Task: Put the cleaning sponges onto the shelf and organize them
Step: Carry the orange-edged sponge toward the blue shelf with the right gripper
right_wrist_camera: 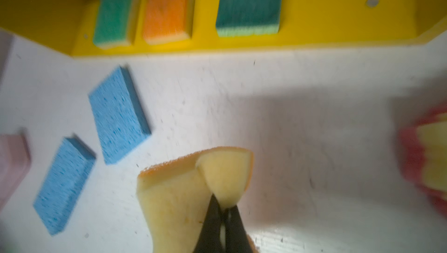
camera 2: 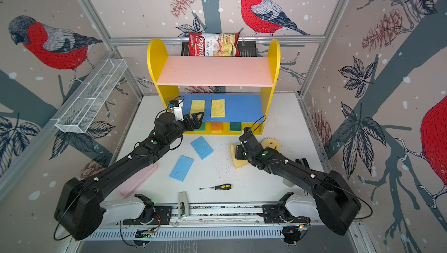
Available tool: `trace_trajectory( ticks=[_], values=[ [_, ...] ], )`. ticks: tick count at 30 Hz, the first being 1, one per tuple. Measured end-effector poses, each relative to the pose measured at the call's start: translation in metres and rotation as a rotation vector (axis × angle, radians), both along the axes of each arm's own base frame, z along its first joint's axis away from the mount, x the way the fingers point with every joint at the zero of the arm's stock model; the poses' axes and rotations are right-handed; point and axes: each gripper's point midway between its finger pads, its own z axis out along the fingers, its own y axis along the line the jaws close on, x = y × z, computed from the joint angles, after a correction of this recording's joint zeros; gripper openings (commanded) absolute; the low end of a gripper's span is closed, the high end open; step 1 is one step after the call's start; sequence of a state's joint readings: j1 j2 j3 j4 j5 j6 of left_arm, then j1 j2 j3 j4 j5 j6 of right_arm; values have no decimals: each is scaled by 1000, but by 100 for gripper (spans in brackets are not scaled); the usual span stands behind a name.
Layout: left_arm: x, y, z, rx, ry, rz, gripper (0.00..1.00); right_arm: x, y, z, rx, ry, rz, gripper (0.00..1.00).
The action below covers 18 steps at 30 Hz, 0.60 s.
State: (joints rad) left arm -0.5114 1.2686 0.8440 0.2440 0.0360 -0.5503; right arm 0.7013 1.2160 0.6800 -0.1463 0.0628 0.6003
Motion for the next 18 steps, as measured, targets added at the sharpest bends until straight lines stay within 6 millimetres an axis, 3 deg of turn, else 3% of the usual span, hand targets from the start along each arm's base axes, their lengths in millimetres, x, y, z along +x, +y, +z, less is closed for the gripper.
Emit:
trace_trajectory(
  ticks=[3, 6, 9, 14, 18],
  values=[
    [-2, -20, -7, -5, 20, -71, 96, 21, 16, 41, 90, -83, 8, 0],
    [-11, -52, 1, -3, -1, -183, 97, 41, 36, 72, 141, -149, 40, 0],
    [-24, -78, 13, -6, -45, -291, 97, 50, 48, 81, 147, -166, 74, 0],
    [-29, -84, 16, -5, -72, -335, 97, 51, 61, 92, 176, -172, 140, 1],
    [-30, -91, 7, -3, -54, -362, 97, 50, 62, 102, 200, -187, 154, 1]
  ],
)
